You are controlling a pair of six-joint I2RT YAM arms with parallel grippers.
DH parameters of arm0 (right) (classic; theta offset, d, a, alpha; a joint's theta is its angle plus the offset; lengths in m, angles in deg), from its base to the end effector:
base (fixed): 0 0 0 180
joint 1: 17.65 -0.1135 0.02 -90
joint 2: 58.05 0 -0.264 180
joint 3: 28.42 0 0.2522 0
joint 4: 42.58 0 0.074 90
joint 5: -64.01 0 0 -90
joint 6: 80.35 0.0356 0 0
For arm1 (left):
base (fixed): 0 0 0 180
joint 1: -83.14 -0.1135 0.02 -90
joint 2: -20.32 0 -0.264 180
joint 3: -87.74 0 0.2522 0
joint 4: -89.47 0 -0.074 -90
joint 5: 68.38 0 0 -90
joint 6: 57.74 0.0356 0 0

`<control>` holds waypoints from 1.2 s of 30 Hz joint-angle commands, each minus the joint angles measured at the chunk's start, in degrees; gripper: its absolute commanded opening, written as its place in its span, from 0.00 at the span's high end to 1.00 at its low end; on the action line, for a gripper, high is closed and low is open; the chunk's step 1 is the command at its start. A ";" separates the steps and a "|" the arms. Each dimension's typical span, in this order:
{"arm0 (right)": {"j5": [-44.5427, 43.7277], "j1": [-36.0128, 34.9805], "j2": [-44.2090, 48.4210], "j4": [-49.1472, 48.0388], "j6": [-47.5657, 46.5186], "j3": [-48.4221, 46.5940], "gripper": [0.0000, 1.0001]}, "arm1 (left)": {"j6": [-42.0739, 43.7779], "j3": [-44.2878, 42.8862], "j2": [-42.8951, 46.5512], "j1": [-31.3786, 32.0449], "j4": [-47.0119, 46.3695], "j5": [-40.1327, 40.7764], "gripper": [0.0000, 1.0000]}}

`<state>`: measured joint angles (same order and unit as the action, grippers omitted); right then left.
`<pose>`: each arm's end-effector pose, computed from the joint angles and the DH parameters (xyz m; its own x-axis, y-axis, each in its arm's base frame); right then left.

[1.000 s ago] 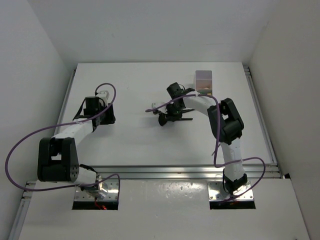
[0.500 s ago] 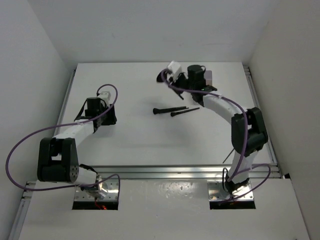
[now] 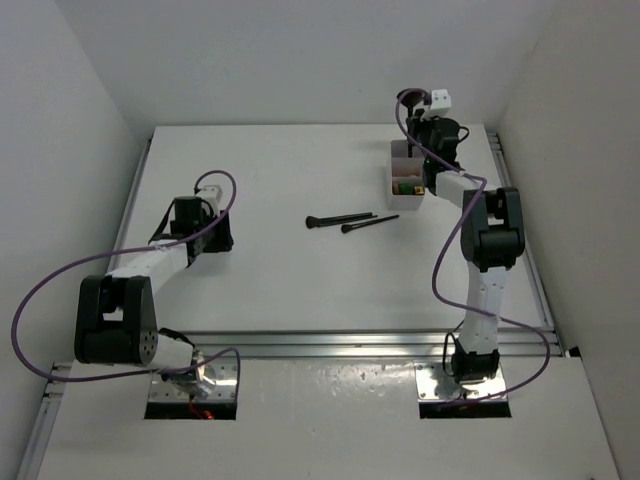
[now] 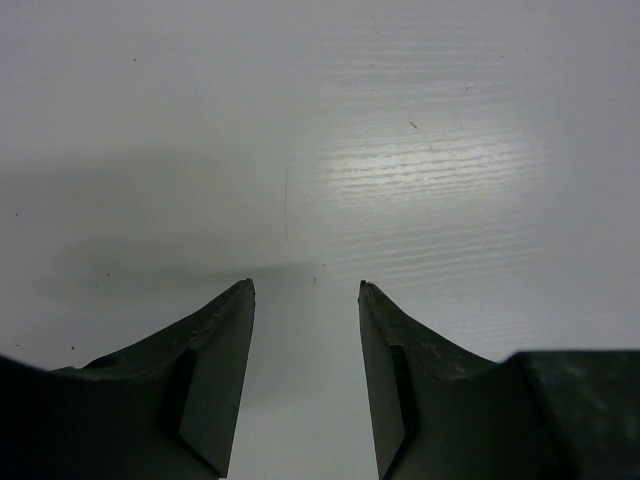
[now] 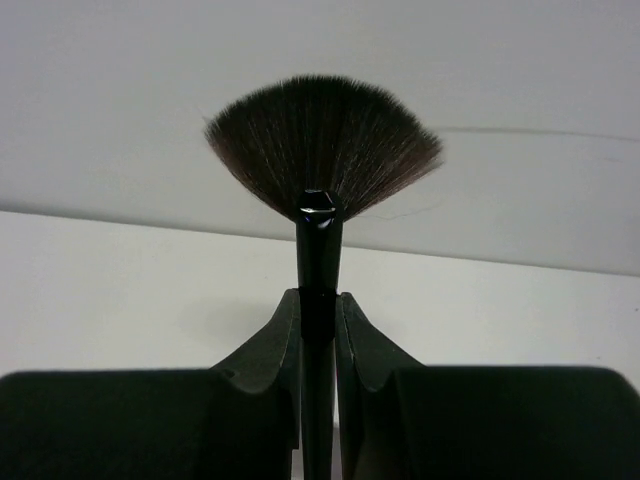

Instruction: Organize the makeup

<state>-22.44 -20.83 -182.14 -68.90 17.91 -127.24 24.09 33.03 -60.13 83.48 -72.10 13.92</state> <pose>0.5046 0.0302 0.2265 0.0013 0.1437 -0.9896 -0.1186 0.9827 0.1425 0.2817 -0.0064 0.1882 -0.7042 -0.1367 -0.6967 0.0019 0.9809 -0.1943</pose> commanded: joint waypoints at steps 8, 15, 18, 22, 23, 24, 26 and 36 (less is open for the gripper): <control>4.00 -0.07 0.77 -18.27 4.23 8.30 0.93 | 0.08 -1.50 0.55 0.36 -0.09 -0.03 0.48; 1.90 -0.25 9.29 -22.59 0.81 21.68 0.56 | 0.08 -1.50 -0.50 0.36 -1.23 -1.17 0.48; -0.91 -0.07 12.02 -22.33 0.27 25.19 0.37 | 0.08 -1.50 -0.50 0.36 -1.77 -1.17 0.48; -5.38 -0.16 22.80 -13.48 -0.08 28.54 0.31 | 0.08 -2.12 -0.50 0.89 -1.77 -1.17 0.48; -7.83 -0.25 25.02 1.69 -0.60 28.37 0.27 | 0.08 -2.12 -0.50 0.89 -1.24 -1.17 0.48; -9.51 0.01 31.74 8.11 -0.34 26.63 0.21 | 0.08 -2.12 -0.50 0.89 -1.24 -1.17 0.48; -19.26 -0.16 35.39 21.20 2.37 24.77 0.17 | 0.08 -2.12 -0.50 0.89 -1.24 -0.65 0.48; -21.24 14.68 57.11 81.80 20.83 38.19 0.13 | 4.12 -2.12 -2.17 0.89 -0.18 0.41 0.48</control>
<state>-45.92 -10.47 -125.82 -8.79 30.23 -93.87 26.41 32.55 -61.79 83.87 -72.06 14.14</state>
